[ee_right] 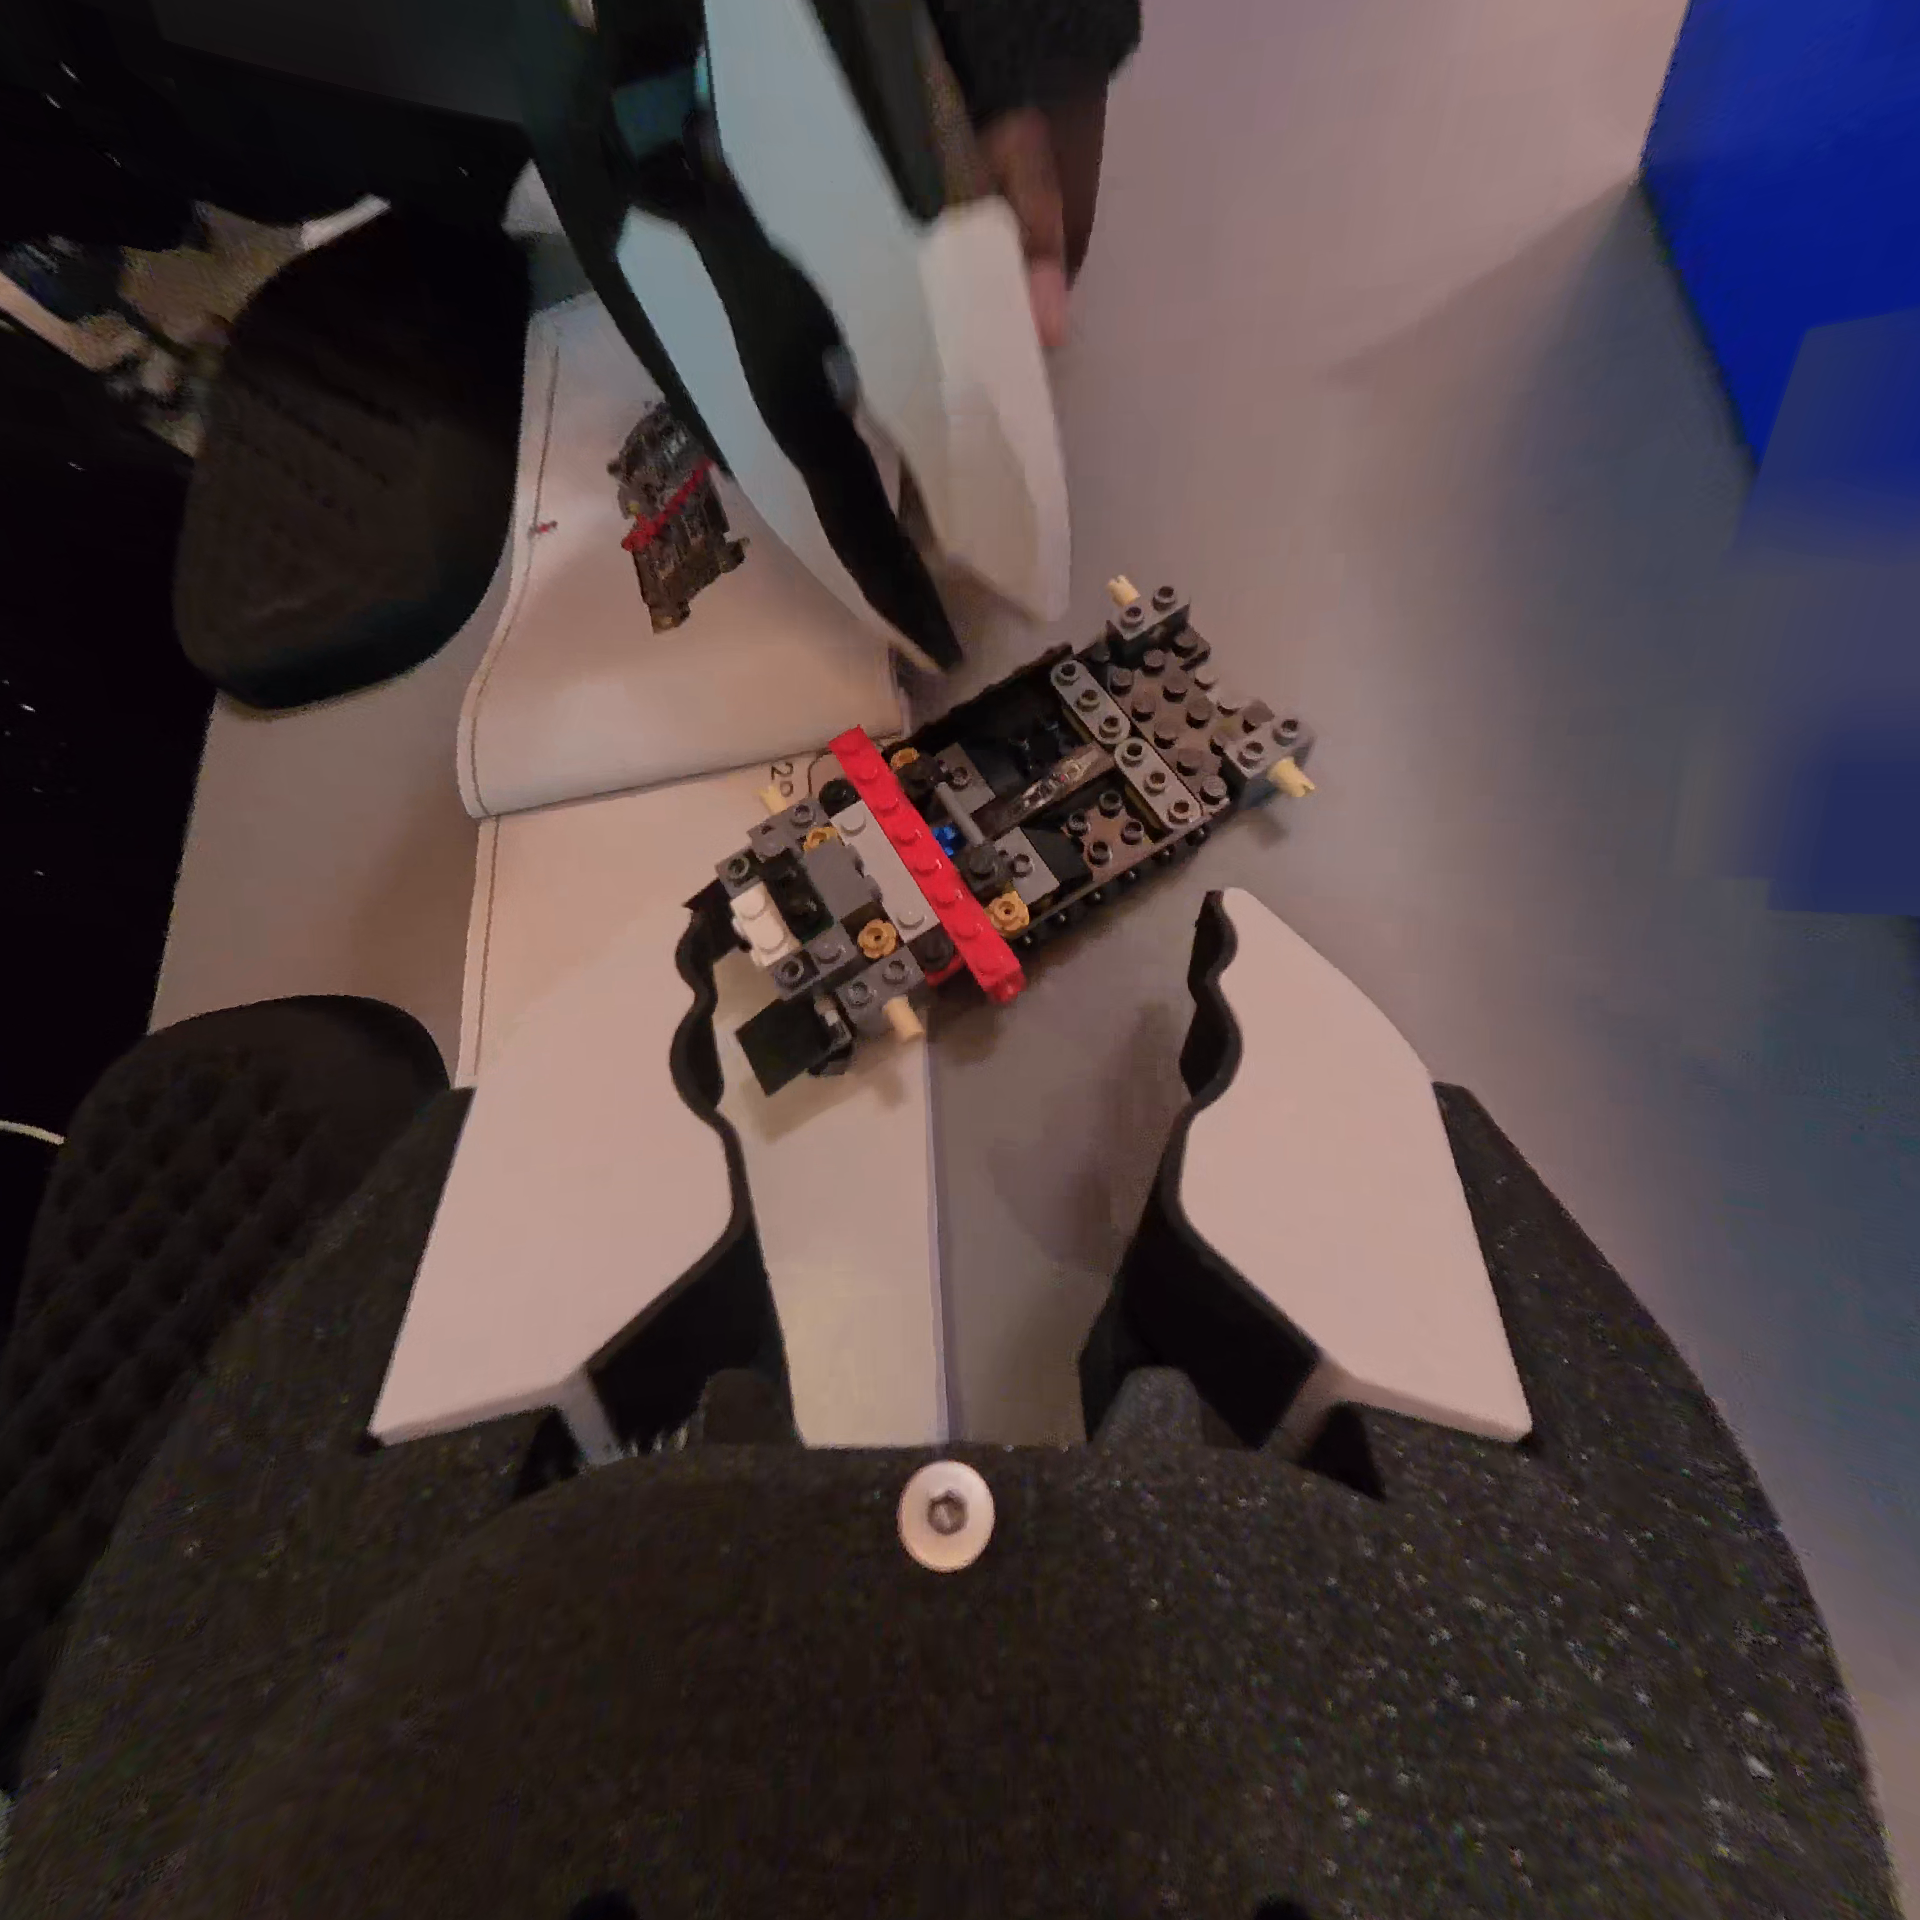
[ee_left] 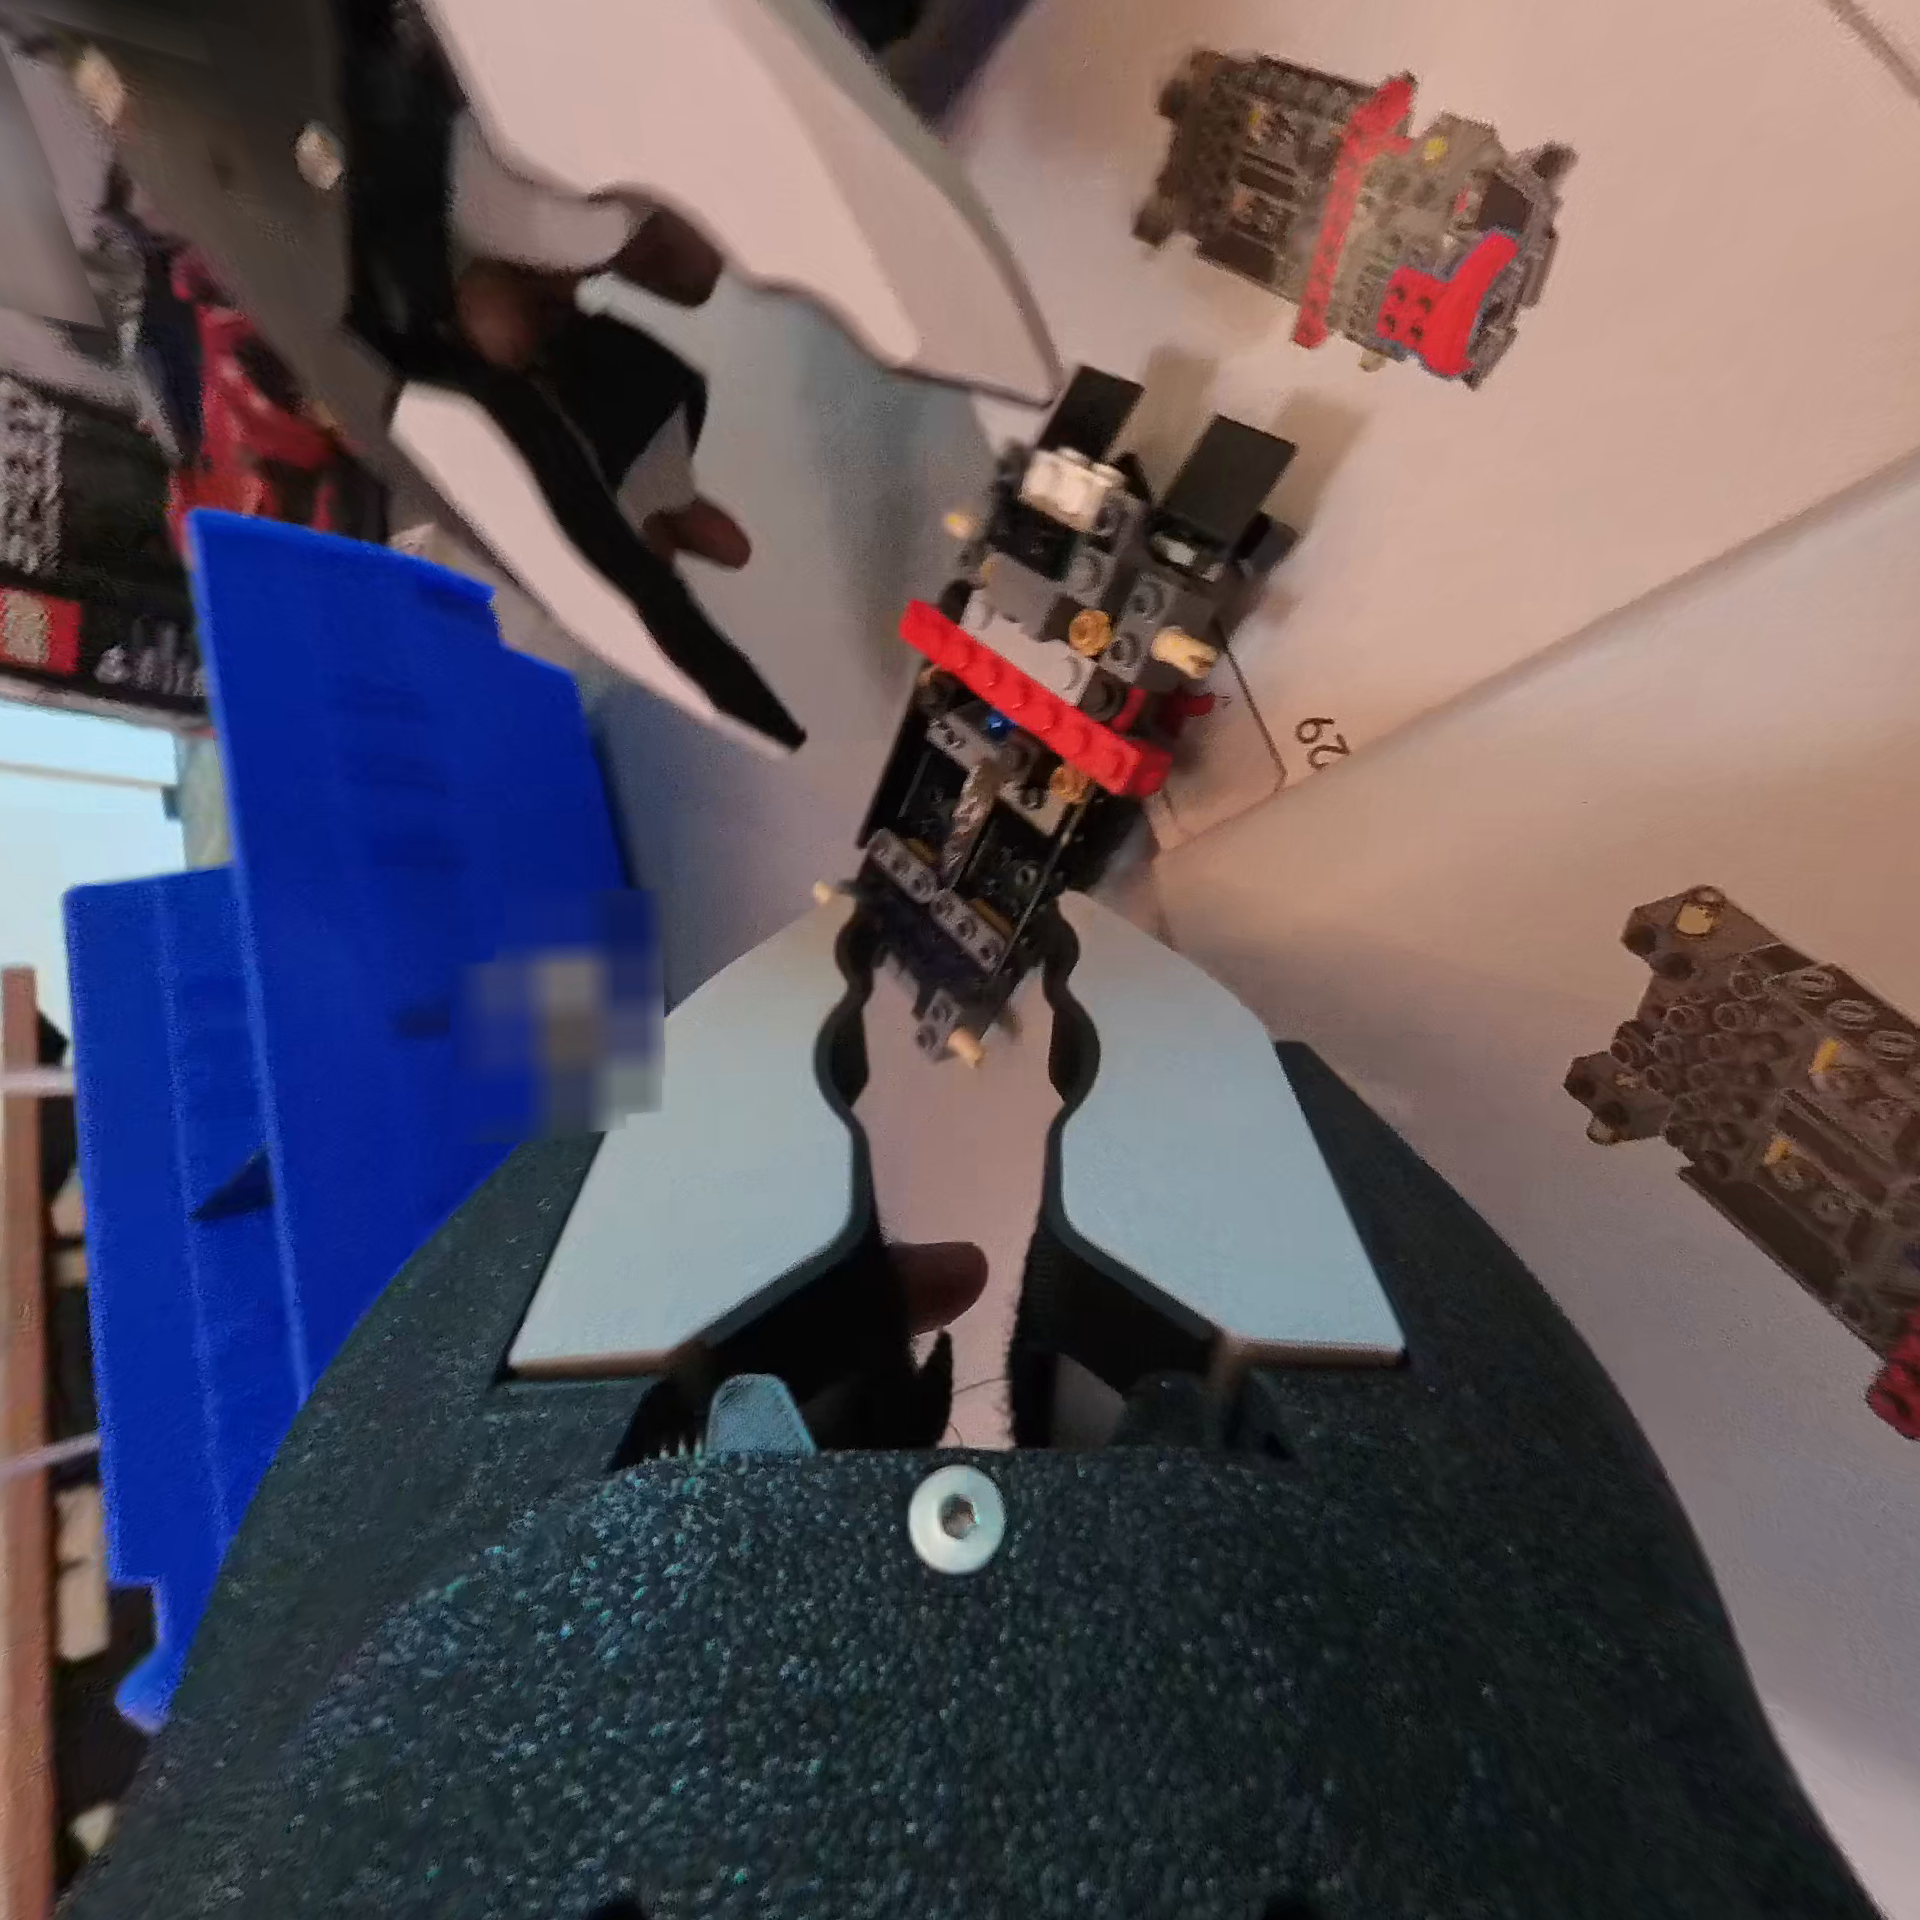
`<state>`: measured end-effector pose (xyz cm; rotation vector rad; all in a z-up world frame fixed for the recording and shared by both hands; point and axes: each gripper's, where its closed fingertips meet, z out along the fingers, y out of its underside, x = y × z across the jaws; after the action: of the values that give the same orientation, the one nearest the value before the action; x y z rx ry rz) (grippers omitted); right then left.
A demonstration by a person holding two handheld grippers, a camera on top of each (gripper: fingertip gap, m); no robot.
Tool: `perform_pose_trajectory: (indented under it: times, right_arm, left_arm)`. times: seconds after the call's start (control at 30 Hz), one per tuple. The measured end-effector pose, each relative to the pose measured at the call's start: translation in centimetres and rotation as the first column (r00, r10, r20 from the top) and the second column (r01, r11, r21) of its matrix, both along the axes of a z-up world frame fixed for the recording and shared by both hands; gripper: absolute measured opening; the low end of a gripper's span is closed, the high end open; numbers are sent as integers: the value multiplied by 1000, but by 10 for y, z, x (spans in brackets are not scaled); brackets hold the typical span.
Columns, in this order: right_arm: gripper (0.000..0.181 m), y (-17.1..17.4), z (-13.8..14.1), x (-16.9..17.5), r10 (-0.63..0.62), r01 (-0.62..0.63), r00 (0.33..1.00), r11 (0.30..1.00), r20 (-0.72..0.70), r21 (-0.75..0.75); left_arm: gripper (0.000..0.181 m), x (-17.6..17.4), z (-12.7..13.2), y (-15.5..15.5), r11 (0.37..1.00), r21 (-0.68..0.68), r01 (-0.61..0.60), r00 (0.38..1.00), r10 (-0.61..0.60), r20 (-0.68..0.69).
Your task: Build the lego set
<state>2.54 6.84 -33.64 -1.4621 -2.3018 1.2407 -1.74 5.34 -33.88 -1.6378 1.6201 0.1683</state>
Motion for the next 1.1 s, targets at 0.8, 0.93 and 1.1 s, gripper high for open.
perform_pose_trajectory:
  times: [0.8, 0.93, 1.1]
  right_arm:
    - [107, -38, 54, 79, -461, 549, 809, 813, -364, 192]
    - [117, -39, 59, 76, -485, 581, 775, 799, -405, 154]
    - [119, -28, 59, 84, -528, 629, 747, 759, -404, 170]
  left_arm:
    - [105, -19, 71, -113, 829, -294, -476, 592, 549, 590]
    - [95, -18, 79, -116, 830, -274, -485, 524, 527, 669]
    - [92, -16, 82, -118, 834, -273, -479, 499, 515, 697]
